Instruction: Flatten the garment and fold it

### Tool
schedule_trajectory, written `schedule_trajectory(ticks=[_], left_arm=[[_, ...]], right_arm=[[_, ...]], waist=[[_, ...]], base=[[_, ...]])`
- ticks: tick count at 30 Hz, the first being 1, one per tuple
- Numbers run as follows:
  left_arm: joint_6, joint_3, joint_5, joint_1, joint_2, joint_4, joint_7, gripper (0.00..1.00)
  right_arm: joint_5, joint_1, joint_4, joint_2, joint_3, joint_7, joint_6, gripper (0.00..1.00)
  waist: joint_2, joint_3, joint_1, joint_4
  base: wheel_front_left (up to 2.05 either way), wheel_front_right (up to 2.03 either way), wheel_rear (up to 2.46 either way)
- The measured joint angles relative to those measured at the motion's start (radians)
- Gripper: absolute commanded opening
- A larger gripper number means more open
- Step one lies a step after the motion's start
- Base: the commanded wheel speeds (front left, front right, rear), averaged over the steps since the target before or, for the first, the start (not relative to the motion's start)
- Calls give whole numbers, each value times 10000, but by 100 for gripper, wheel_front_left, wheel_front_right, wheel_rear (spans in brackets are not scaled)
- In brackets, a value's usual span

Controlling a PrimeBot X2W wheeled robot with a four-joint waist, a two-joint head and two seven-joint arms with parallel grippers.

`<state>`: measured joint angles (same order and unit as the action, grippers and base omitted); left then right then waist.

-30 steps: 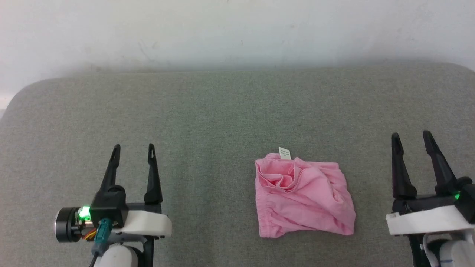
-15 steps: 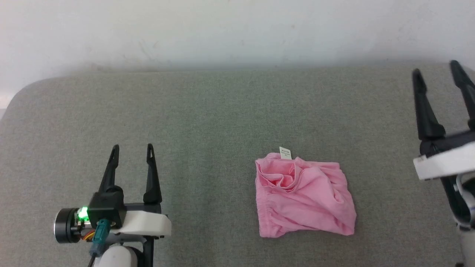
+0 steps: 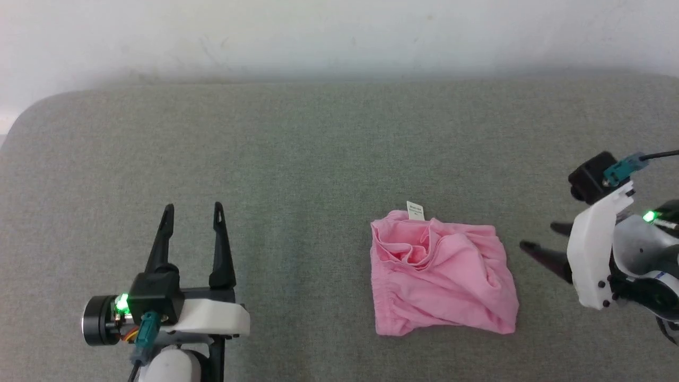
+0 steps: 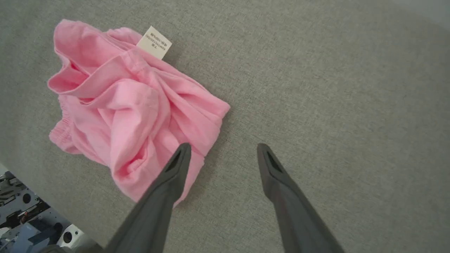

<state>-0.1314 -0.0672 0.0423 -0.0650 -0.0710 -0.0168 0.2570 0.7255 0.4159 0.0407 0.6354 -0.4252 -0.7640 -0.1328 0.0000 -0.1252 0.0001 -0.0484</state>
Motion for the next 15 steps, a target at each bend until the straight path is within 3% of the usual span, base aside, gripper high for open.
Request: schedule_trajectory(ticks=[5, 11, 15], left_arm=[[31, -6, -13, -267, 29, 19, 0, 100], [77, -90, -15, -674, 59, 44, 2, 100], [77, -130, -75, -707, 75, 42, 0, 100]], right_arm=[[773, 167, 930, -102, -477, -537, 2, 100], [945, 298, 2311, -894, -1051, 176, 4, 100], [955, 409, 2731, -1003, -1611, 683, 10, 100]], waist=[[0, -324, 0, -96], [-1, -758, 1, -301], [0, -991, -2, -460]], base=[[0, 0, 0], [0, 0, 0], [0, 0, 0]])
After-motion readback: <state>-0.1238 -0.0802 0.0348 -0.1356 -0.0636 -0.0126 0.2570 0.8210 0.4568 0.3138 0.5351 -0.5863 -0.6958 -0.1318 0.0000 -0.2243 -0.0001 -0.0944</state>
